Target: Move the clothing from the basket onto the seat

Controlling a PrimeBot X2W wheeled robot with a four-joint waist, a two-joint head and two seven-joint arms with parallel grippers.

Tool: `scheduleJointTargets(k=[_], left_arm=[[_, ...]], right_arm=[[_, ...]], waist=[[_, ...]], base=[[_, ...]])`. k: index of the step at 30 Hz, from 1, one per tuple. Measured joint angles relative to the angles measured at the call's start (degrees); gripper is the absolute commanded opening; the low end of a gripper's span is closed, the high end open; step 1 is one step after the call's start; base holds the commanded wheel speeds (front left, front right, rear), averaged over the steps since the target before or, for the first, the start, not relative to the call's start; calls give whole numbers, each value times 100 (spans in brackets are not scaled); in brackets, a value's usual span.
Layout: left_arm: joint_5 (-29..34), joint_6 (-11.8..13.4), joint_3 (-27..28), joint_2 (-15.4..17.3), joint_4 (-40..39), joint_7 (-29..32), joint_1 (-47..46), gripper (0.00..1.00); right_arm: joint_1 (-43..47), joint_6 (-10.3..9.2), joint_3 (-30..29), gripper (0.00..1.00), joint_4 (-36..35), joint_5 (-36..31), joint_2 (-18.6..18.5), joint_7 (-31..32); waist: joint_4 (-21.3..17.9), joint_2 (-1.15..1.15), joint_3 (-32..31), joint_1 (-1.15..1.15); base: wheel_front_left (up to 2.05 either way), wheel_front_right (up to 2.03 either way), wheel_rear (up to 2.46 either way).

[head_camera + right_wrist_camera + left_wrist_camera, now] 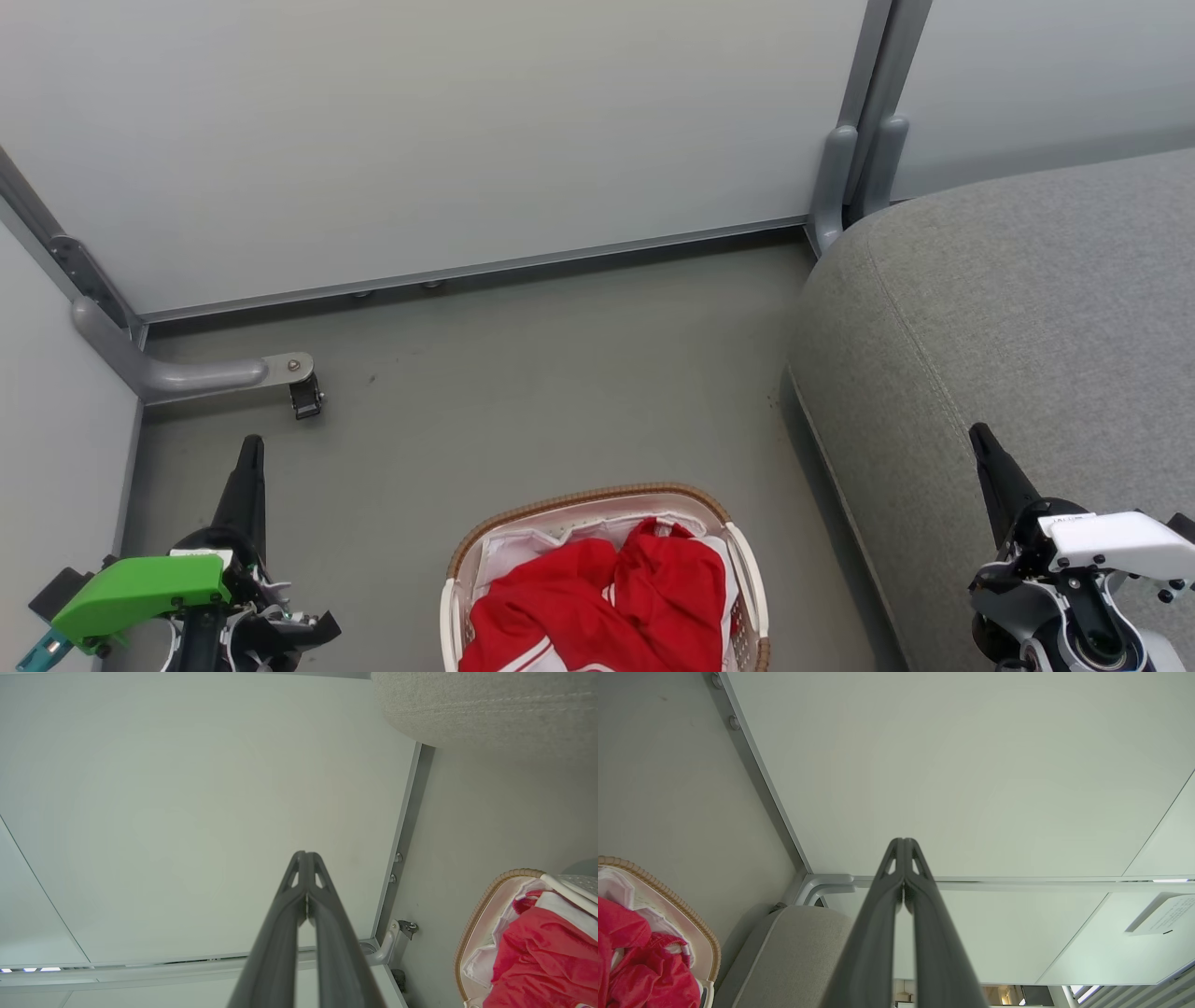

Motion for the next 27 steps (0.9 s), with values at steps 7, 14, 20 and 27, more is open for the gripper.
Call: scheduleJointTargets(k=[7, 14, 20, 27], left_arm=[[0, 0, 0, 0, 0, 0, 0, 0], [0, 0, 0, 0, 0, 0, 0, 0], [0, 0, 0, 0, 0, 0, 0, 0], [0, 0, 0, 0, 0, 0, 0, 0]], right_arm=[[0, 0, 0, 0, 0, 0, 0, 0], [0, 0, 0, 0, 0, 0, 0, 0], [0, 0, 0, 0, 0, 0, 0, 0], [0, 0, 0, 0, 0, 0, 0, 0]], waist=[[0, 0, 0, 0], [0, 0, 0, 0], [0, 0, 0, 0], [0, 0, 0, 0]], base=[[0, 0, 0], [0, 0, 0], [0, 0, 0], [0, 0, 0]])
